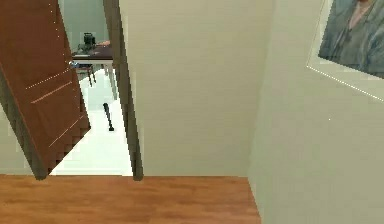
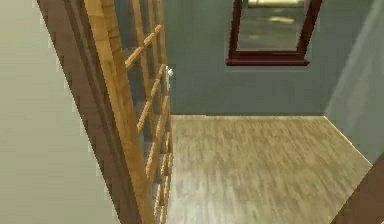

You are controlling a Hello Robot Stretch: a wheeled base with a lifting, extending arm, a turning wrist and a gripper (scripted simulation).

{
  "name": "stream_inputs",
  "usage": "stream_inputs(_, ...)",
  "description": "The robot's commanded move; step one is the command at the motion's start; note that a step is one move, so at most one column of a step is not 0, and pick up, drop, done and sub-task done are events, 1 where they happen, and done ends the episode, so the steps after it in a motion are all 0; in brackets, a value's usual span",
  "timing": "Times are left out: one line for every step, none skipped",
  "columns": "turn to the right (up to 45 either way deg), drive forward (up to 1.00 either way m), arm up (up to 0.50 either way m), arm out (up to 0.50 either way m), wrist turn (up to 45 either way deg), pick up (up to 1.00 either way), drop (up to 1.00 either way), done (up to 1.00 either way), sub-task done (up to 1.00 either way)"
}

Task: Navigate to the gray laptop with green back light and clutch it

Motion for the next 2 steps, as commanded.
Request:
stream_inputs(-36.0,0.0,0.0,0.0,0.0,0.0,0.0,0.0,0.0)
stream_inputs(-3.0,0.0,0.0,0.0,0.0,0.0,0.0,0.0,0.0)
